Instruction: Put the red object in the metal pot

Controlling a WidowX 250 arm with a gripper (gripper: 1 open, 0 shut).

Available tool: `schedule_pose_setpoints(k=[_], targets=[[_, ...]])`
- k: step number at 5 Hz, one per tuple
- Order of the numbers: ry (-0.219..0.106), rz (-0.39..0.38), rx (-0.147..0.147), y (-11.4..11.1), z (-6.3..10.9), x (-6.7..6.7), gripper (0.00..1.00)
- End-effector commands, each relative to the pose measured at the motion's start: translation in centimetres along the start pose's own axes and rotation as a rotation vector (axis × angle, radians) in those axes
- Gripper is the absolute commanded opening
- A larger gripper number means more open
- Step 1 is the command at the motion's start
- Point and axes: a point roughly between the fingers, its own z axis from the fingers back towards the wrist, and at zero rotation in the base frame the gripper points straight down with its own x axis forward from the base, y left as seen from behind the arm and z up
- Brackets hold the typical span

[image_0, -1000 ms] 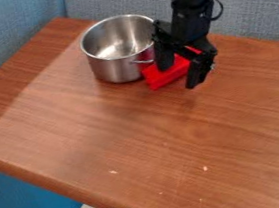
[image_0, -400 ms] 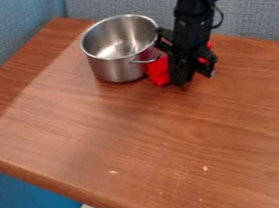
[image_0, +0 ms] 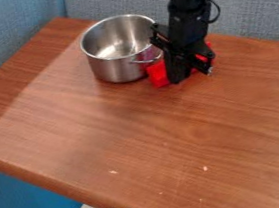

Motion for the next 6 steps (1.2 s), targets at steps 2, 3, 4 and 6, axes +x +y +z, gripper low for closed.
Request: schedule_pose_setpoints(k=[2,3,4,6], targets=[[-0.084,-0.027,0.006,-0.7,2.7,-0.2,0.0],[-0.085,-0.036,-0.007,-0.9,2.5,-0.2,0.0],[-0.089,-0.058,-0.02,-1.2,2.4,-0.3,1.0],[-0.077,-0.095,-0.016,-1.1,1.9,0.1,1.0]])
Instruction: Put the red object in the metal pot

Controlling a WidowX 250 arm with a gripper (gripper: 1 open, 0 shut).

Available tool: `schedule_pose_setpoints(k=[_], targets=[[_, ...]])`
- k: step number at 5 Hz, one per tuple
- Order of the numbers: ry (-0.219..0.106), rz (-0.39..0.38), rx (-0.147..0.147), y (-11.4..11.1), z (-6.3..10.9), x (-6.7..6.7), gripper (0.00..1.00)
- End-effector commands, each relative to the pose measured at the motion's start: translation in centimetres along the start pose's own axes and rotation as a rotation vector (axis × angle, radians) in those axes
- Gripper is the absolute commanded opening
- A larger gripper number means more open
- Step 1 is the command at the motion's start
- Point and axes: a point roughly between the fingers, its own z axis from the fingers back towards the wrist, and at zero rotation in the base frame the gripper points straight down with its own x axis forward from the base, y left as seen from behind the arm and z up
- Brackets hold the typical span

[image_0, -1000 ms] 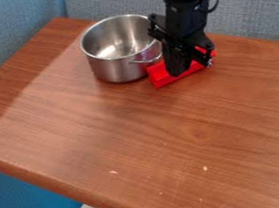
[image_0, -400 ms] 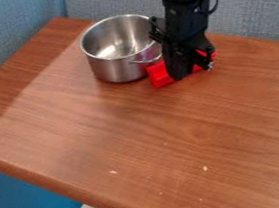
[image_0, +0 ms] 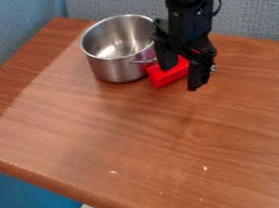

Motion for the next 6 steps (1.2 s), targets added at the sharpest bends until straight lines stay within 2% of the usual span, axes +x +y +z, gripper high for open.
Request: schedule_pose_setpoints(k=[1,2,4,5,6], targets=[[-0.063,-0.024,0.041,0.9,1.9,1.6,1.0],[-0.06,-0.023,0.042,1.2,1.2,1.8,1.0],[-0.053,-0.01,0.069,1.8,-0.2,2.1,1.0],[-0.052,-0.005,0.079,2.2,-0.5,2.3,0.0],[-0.051,0.003,0.082,2.4,-0.6,2.4,0.0]])
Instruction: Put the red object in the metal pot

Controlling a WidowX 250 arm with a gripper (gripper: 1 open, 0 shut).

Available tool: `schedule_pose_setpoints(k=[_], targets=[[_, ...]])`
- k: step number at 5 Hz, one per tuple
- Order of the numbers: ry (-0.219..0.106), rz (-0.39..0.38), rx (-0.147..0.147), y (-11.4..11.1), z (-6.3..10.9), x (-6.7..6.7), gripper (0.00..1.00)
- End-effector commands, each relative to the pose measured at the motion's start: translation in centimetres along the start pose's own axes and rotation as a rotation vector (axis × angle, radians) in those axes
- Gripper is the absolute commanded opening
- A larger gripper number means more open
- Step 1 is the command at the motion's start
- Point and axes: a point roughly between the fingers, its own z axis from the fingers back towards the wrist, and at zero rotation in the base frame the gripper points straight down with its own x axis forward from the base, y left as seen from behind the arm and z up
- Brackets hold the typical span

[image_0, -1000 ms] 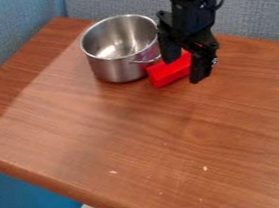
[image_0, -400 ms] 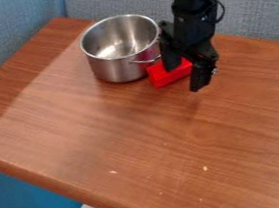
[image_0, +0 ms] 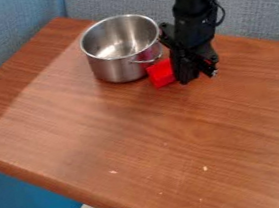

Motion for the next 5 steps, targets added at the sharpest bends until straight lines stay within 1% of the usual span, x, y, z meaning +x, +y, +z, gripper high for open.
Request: schedule_pose_setpoints(k=[1,2,3,4,5], targets=[[-0.126,0.023,0.044,1.5,4.8,0.8,0.0],[-0.221,0.027,0.06,1.7,8.7,0.8,0.0],[-0.292,0.061,0.063,2.7,12.1,0.2,0.0],[-0.306,0.106,0.056,3.8,13.4,-1.0,1.0],[-0.292,0.093,0.031,3.1,12.6,-1.2,1.0]])
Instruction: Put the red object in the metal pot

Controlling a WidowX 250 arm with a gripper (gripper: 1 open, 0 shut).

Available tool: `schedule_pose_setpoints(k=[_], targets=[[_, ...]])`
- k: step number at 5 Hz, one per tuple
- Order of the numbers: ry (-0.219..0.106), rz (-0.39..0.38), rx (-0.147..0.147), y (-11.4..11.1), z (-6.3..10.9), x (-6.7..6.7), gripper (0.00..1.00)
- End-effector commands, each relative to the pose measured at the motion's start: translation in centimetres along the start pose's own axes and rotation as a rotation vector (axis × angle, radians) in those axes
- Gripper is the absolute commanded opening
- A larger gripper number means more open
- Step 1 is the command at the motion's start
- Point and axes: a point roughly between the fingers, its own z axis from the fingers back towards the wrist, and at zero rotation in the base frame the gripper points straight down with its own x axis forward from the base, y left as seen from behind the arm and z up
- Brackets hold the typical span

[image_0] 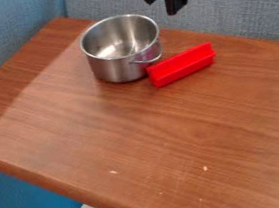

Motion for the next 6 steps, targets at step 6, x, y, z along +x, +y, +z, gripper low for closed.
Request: schedule_pose_setpoints(k=[6], targets=[[0.07,-0.255,-0.044,-3.3,-7.1,-0.5,1.0]])
